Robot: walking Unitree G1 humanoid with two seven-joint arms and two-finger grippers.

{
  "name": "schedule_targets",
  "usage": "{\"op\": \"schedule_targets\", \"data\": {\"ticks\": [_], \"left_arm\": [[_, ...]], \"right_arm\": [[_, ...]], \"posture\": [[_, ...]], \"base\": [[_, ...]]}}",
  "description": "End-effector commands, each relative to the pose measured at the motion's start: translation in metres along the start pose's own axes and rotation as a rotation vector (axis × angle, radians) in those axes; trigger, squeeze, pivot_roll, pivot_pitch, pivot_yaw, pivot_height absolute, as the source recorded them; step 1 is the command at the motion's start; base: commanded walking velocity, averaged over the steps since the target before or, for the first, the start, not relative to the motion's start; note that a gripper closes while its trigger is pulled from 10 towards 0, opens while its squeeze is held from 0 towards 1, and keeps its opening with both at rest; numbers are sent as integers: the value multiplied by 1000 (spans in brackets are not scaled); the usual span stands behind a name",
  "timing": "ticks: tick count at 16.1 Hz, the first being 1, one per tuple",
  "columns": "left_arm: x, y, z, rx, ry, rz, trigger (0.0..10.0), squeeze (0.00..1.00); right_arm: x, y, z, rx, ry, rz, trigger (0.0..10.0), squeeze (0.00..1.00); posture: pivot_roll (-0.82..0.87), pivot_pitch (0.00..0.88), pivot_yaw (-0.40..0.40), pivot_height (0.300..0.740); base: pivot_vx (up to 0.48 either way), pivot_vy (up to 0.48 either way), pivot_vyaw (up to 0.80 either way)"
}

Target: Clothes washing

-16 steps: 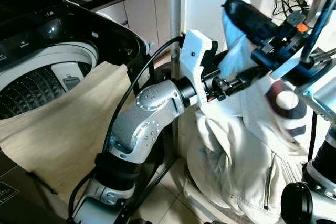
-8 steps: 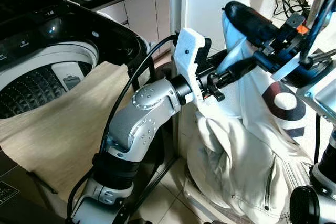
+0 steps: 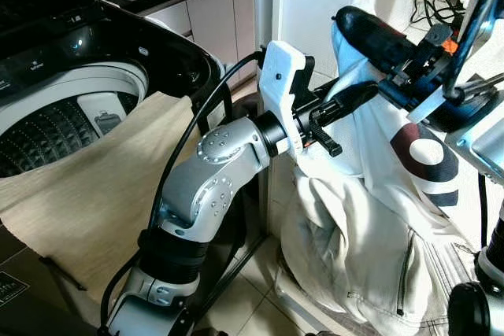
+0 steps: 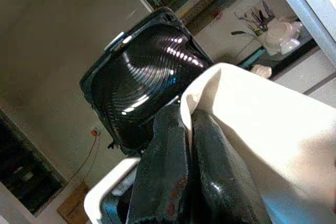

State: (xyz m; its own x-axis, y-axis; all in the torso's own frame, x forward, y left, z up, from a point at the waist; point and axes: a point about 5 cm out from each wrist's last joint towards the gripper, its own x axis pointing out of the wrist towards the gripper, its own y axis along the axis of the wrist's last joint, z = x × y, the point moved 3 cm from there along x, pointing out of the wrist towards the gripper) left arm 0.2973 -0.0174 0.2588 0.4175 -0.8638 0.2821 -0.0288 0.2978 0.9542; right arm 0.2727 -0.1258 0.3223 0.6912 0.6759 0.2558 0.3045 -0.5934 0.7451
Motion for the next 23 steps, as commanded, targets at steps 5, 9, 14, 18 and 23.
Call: {"op": "schedule_targets", "data": {"ticks": [5, 9, 14, 18, 23], "left_arm": [[-11, 15, -30, 59, 125, 25, 0, 0], [-32, 72, -78, 249, 285, 77, 0, 0], [-126, 246, -158, 958, 1015, 78, 0, 0], [-176, 247, -186, 992, 1273, -148, 0, 0], [-240, 131, -233, 534, 1374, -548, 10000, 1000]], "right_arm": [[-9, -6, 6, -194, -38, -68, 10000, 1000], [-22, -2, 16, -362, -120, -124, 10000, 0], [-34, -3, 30, -439, -200, -142, 10000, 0], [-29, -19, 35, -465, -202, -202, 10000, 0], [-27, -37, 38, -495, -194, -277, 10000, 0]], "posture": [[-213, 0, 55, 740], [-205, 0, 59, 740], [-201, 0, 74, 740], [-194, 0, 71, 740], [-197, 0, 62, 740]], "base": [[0, 0, 0], [0, 0, 0], [0, 0, 0], [0, 0, 0], [0, 0, 0]]}}
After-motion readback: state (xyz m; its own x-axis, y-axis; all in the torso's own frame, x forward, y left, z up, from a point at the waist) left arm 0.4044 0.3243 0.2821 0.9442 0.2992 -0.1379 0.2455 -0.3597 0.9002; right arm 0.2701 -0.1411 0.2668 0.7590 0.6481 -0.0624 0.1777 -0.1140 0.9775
